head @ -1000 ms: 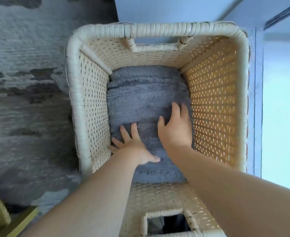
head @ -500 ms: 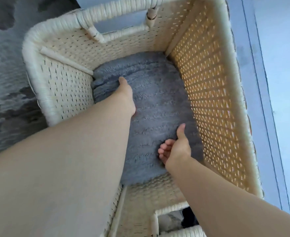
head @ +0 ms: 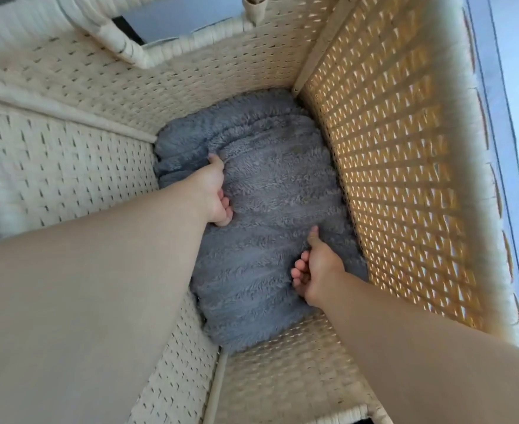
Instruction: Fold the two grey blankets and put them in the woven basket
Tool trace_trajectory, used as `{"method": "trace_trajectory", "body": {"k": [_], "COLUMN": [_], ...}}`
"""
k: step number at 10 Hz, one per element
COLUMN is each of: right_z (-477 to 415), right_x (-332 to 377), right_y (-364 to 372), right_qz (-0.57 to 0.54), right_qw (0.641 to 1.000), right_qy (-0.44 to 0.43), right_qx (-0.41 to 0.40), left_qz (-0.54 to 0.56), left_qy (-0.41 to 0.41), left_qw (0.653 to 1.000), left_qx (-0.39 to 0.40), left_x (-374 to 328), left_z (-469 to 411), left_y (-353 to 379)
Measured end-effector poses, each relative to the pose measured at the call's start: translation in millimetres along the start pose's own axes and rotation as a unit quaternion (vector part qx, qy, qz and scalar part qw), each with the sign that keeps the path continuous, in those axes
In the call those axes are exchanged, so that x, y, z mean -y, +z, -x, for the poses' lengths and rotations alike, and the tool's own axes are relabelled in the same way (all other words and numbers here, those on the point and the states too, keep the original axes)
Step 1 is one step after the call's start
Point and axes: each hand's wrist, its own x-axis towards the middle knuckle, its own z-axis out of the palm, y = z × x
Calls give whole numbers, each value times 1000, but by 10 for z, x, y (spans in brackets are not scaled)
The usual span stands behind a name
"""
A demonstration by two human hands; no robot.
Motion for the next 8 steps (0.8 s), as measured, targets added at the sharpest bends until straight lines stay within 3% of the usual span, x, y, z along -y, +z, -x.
{"method": "trace_trajectory", "body": {"k": [4,5,6,7,8], "right_z": [-155,249,820,1593,2618], "right_x": [-56,-211,-368,-446,-362], "right_y": [33,-62,-333,-731,-1073], "right_qz": [-14,-32,24,96,142], "right_qw": [999,998,998,993,980], "right_qy": [-40,-52,-45,-42,-111], "right_qx": [-5,9,41,63,84], "left_qz": [14,72,173,210,199], "left_qy": [8,34,59,75,123], "left_qw": [1000,996,980,971,965], "left_qx": [4,41,80,93,122], "left_x": [-40,99,383,659,771], "left_z": [-157,185,765,1604,2696], "left_y": [-25,-233,-514,-670,-881]}}
